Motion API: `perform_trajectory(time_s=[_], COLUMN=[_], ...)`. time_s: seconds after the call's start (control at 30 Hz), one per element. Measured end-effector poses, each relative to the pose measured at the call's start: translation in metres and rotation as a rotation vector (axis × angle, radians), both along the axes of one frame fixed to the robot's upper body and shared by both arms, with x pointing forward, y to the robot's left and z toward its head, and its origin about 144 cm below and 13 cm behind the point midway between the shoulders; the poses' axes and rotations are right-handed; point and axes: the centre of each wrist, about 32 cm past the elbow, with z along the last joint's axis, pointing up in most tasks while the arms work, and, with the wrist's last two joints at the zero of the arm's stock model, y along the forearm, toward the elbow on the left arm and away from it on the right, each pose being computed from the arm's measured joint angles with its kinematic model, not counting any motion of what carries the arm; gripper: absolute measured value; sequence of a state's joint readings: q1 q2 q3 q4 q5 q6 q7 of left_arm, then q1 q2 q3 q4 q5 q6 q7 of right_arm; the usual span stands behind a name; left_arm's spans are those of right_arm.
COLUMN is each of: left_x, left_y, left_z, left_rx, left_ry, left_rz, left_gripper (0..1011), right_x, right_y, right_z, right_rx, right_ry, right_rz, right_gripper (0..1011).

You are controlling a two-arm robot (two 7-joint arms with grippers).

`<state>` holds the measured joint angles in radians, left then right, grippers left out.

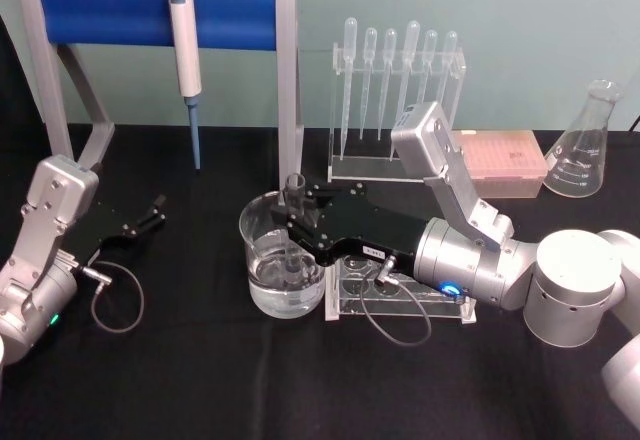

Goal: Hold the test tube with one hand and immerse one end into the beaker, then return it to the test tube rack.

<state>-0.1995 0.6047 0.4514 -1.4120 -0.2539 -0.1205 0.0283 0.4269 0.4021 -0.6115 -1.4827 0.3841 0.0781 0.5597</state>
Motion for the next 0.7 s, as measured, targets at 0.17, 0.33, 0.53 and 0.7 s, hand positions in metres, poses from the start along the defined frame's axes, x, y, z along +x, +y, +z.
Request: perform_trajectory(time_s=[0.17,0.33,0.53,0.7], left_x=[0.0000,0.0000,0.0000,0.0000], left_y=[0.0000,0.0000,0.0000,0.0000], left_z=[0.0000,0.0000,0.0000,0.0000], left_rx=[0.000,0.000,0.000,0.000], left_ry=[0.000,0.000,0.000,0.000], left_rz=[0.000,0.000,0.000,0.000], left_gripper=[1000,1000,1000,1000], right_x=[0.0000,0.0000,0.0000,0.0000], right_y=[0.0000,0.0000,0.0000,0.0000], right_z=[0.0000,0.0000,0.0000,0.0000], right_rx=[0.000,0.000,0.000,0.000], right_ry=[0.000,0.000,0.000,0.000], right_rz=[0.000,0.000,0.000,0.000], right_gripper=[226,226,226,225])
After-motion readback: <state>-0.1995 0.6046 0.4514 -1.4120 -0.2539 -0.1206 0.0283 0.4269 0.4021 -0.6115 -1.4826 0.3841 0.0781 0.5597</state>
